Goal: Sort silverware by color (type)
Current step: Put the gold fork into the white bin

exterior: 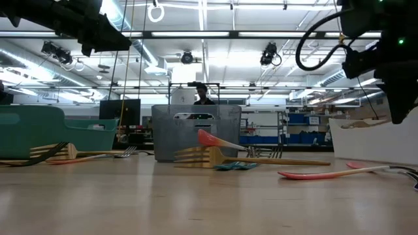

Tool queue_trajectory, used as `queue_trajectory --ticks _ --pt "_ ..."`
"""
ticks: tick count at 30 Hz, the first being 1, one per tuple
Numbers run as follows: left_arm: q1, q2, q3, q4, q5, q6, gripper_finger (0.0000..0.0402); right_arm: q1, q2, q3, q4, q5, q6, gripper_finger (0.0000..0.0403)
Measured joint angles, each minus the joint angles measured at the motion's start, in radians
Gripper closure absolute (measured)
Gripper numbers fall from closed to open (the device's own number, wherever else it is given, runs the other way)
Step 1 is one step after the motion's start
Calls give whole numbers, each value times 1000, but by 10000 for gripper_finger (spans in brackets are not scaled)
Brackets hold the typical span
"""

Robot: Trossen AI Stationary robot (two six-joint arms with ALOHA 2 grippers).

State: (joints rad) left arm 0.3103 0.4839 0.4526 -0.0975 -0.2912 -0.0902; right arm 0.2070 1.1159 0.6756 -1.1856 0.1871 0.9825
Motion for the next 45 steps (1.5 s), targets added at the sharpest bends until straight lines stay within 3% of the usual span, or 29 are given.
queue_trajectory --ticks 17,26,38,45 --pt "0 0 0 0 0 0 271 -183 -17 -52 139 -28 -155 360" --pt "0 0 0 0 0 9 271 -190 -18 -161 265 -20 -141 360" --pt "0 0 0 0 0 8 271 -190 -16 -168 300 -44 -141 358" --pt "0 0 0 0 0 8 271 -190 -15 -169 321 -68 -111 315"
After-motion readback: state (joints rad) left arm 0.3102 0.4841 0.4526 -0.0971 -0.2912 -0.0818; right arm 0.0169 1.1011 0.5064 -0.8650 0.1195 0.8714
